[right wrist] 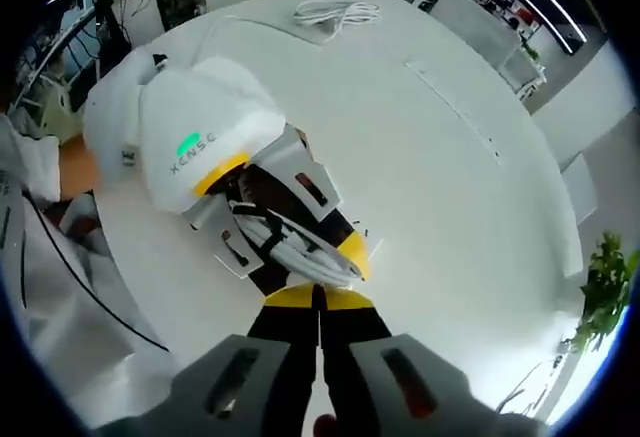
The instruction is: Straighten the power strip on the desk, plug the charger into it
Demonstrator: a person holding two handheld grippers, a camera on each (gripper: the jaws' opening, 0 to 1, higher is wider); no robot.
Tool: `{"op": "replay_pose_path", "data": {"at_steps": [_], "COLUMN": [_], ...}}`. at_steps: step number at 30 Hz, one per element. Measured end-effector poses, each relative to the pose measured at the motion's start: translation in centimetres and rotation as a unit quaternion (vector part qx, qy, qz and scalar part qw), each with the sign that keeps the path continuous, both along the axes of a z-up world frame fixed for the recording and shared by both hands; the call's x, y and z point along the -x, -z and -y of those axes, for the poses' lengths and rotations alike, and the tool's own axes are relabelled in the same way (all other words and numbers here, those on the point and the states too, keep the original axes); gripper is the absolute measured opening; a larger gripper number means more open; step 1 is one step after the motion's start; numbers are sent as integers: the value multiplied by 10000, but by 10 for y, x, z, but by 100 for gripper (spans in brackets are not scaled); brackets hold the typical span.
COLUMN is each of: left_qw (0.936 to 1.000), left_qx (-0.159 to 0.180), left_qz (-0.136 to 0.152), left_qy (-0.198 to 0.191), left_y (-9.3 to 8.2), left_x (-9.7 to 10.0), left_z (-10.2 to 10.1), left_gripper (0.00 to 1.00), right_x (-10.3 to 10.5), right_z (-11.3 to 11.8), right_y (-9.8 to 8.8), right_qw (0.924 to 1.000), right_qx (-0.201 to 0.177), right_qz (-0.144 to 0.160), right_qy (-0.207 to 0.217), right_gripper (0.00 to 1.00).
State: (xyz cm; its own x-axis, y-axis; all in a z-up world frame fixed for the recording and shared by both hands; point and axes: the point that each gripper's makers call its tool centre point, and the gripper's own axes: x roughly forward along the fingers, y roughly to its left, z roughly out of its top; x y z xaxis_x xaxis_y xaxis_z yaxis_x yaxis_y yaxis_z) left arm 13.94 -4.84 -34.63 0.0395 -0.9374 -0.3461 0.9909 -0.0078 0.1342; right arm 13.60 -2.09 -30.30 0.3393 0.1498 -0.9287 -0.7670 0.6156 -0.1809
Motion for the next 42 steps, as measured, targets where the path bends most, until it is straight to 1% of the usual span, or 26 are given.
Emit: {"op": "replay_pose_path", "data": {"at_steps": [2,4,6,9,12,18,21,23,27,29,31,34,36,40,42], "left_qw": [10000,10000,10000,10000,9999,9999,9999,9998,9996,9996,9995,9993,9992,9997,9999], "left_qx": [6,11,17,34,59,74,85,142,196,199,214,292,309,180,113], "left_qz": [-18,-34,-30,-60,-67,-59,-48,-89,-126,-130,-160,-194,-174,-78,21], "left_qy": [-1,-10,-17,-47,-56,-90,-92,-134,-149,-162,-165,-161,-165,-108,-46], "left_y": [0,0,0,-1,-2,-2,-3,-5,-7,-8,-9,-11,-12,-8,-6], "left_x": [0,0,0,0,0,-1,-1,-3,-4,-4,-5,-5,-6,-2,-1], "left_z": [0,0,1,0,-1,0,0,-1,-1,-1,-1,-2,-2,-1,0], "left_gripper": [33,33,33,35,35,36,37,40,41,42,43,45,45,52,56], "right_x": [0,0,0,-1,-1,-2,0,1,3,1,-2,-2,-1,-1,-2], "right_z": [1,1,1,1,1,1,-1,-1,-3,-3,0,7,9,8,8], "right_y": [0,0,0,-1,-1,-1,-1,-1,-2,-3,-5,-1,-1,-9,-13], "right_qw": [10000,9997,9993,9978,9964,9957,9949,9942,9928,9923,9925,9928,9916,9882,9861], "right_qx": [-82,-213,-300,-520,-660,-743,-894,-974,-1132,-1188,-1137,-1090,-1197,-1395,-1497], "right_qz": [0,85,147,126,130,186,105,103,79,182,367,423,443,602,677], "right_qy": [24,-15,-166,-378,-520,-526,-449,-451,-374,-307,-278,-270,-214,-210,-228], "right_gripper": [1,1,1,1,1,1,6,8,11,19,27,28,28,28,28]}}
